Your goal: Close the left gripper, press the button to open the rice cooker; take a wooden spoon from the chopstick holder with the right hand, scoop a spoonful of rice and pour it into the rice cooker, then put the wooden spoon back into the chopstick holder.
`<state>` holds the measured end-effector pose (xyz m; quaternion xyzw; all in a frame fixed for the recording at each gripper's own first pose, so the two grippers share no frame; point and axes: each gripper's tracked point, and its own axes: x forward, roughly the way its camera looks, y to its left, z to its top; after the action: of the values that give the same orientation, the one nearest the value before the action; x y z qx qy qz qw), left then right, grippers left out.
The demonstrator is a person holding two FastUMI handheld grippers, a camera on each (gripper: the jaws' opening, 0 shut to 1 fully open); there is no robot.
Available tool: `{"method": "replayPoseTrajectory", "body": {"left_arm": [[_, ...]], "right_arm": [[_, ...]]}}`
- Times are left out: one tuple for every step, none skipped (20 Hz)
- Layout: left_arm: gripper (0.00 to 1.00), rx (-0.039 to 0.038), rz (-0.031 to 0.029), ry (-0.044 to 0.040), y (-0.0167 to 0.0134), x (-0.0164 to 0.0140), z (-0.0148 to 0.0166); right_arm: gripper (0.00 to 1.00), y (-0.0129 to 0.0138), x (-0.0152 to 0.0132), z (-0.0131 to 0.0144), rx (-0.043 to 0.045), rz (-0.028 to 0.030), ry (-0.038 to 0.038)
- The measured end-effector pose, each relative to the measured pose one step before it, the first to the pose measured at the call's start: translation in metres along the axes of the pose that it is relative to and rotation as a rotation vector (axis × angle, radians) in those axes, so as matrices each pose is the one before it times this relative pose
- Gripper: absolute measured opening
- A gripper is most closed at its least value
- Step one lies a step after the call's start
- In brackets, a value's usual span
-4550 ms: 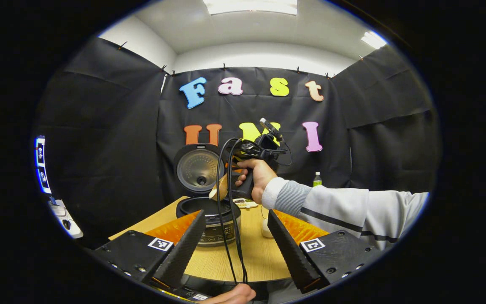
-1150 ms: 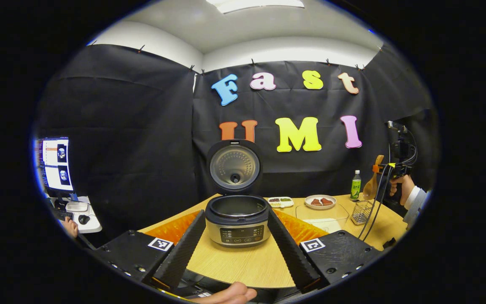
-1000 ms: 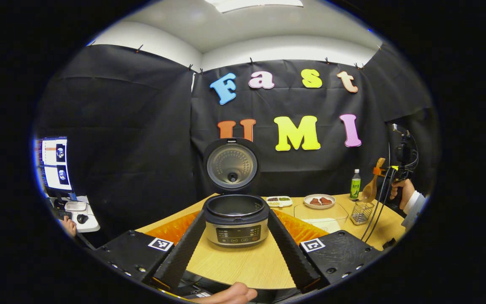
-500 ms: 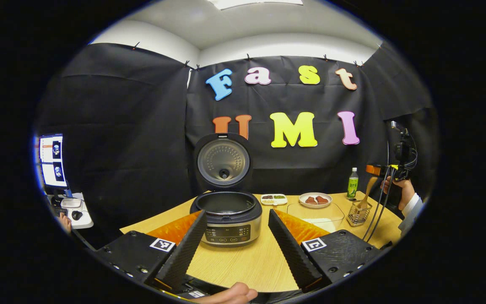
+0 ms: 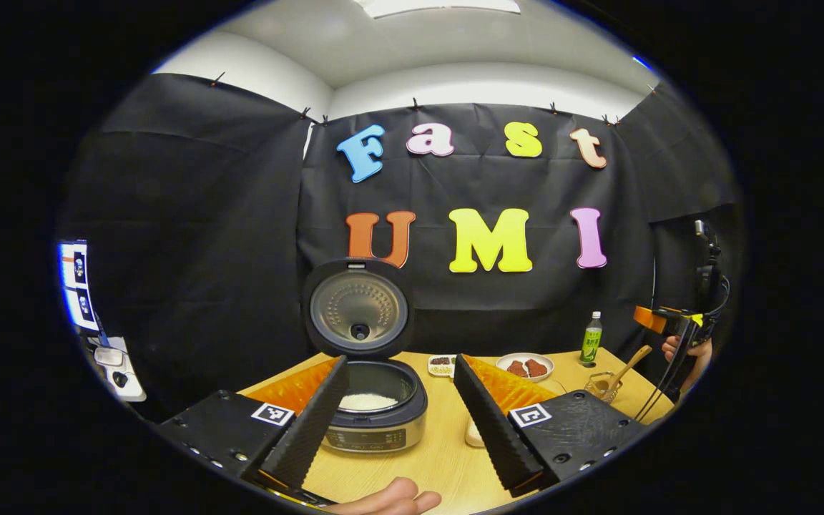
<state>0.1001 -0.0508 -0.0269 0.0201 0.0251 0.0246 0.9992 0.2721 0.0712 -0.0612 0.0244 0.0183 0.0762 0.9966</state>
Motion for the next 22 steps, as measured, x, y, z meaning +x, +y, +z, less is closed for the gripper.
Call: {"method": "replayPoseTrajectory", "body": {"left_arm": [[0.94, -0.00098, 0.00133, -0.00377, 0.00116, 0.00996, 0.00692], [0.94, -0.00718, 0.00007, 0.00062, 0.00128, 0.01054, 0.00877], [0.94, -0.01482, -0.0168, 0.00421, -0.00118, 0.01093, 0.00714], [0.94, -0.01718, 0.00058, -0.00787, 0.00119, 0.01068, 0.01015], [0.94, -0.01114, 0.00688, -0.01101, 0.00558, 0.01214, 0.01078], [0.94, -0.01587, 0.00508, -0.00181, 0.0045, 0.01364, 0.00693], [0.94, -0.02138, -0.01255, 0.0147, -0.00138, 0.01352, 0.00522], [0.94, -0.02234, -0.008, 0.02814, -0.00115, 0.01244, 0.00063], [0.94, -0.01169, 0.0166, 0.01048, 0.00298, 0.01028, 0.00393], [0.94, 0.00147, 0.00894, 0.01212, 0.00227, 0.01012, 0.00531], [0.94, 0.01141, 0.02648, -0.00374, 0.00363, 0.01126, 0.00737], [0.94, 0.01705, 0.02552, -0.00616, 0.00523, 0.01153, 0.00954], [0.94, 0.01789, 0.02767, -0.01922, 0.00833, 0.01383, 0.00938], [0.94, 0.01507, 0.00937, -0.01321, 0.00287, 0.01393, 0.00804], [0.94, 0.0059, 0.01482, -0.01171, 0.00213, 0.0147, 0.00416], [0.94, 0.0039, 0.01648, 0.00179, 0.00615, 0.01728, 0.00168], [0.94, 0.00357, 0.03215, -0.00739, 0.01173, 0.01753, 0.00234], [0.94, -0.02566, 0.00191, -0.00036, 0.00442, 0.01791, 0.0011], [0.95, -0.0072, -0.01237, 0.00389, -0.00185, 0.01567, -0.0026], [0.94, -0.0056, 0.00444, 0.00719, 0.00205, 0.01486, -0.0026], [0.94, -0.00819, -0.00656, 0.02688, 0.00074, 0.01253, -0.00636], [0.94, -0.01952, -0.02294, 0.03659, -0.00301, 0.01138, -0.00808]], "right_arm": [[1.0, 0.0002, -0.0119, 0.00379, 0.00037, 0.00129, -0.014], [1.0, 0.00042, -0.01044, 0.00311, -0.00242, -0.00497, -0.01507], [1.0, 0.00162, -0.01058, -0.00019, -0.01748, 0.00194, -0.00933], [1.0, 0.00216, -0.01248, -0.00085, -0.02252, 0.00467, -0.01089], [0.96, 0.00195, -0.01036, 0.00225, -0.01922, 0.00412, -0.01259], [0.98, 0.00184, -0.01051, 0.00148, -0.00991, 0.00676, -0.00898], [1.0, 0.00107, -0.00855, 0.00042, 0.00403, 0.0032, -0.0037], [1.0, 0.00134, -0.00742, -0.00063, 0.01124, 0.00956, -0.00276], [1.0, 0.00041, -0.00641, -0.00076, 0.01337, 0.00908, 0.00268], [0.97, -0.00093, -0.00459, -0.00455, 0.01323, 0.00499, 0.00986], [1.0, -0.00094, -0.00451, -0.00323, 0.00783, 0.00342, 0.00911], [0.97, -0.00189, -0.00466, -0.00457, 0.00519, 0.00338, 0.00461], [0.97, -0.00098, -0.00316, -0.00394, 0.0061, 0.00428, 0.0035], [0.96, 0.00245, -0.00391, -0.00564, 0.0033, 0.01597, 0.00992], [0.96, 0.00278, -0.00291, -0.00528, -0.00142, 0.02118, 0.00936], [1.0, 0.00146, -0.00219, -0.00499, -0.00175, 0.01624, 0.00699], [1.0, -0.00047, -0.00103, -0.00314, 0.00652, 0.00573, 0.00243], [1.0, -0.00157, -0.0005, -0.00209, 0.01269, 0.00429, 0.00085], [1.0, 0.00083, -0.00161, -0.00356, 0.01162, 0.00764, 0.00322], [1.0, 0.0005, -0.002, -0.00424, 0.00523, 0.00839, 0.00005], [1.0, -0.00013, -0.00167, -0.00212, -0.00218, 0.00225, 0.00044], [1.0, -0.00202, -0.00001, -0.00159, -0.00857, -0.00164, -0.00063]]}}
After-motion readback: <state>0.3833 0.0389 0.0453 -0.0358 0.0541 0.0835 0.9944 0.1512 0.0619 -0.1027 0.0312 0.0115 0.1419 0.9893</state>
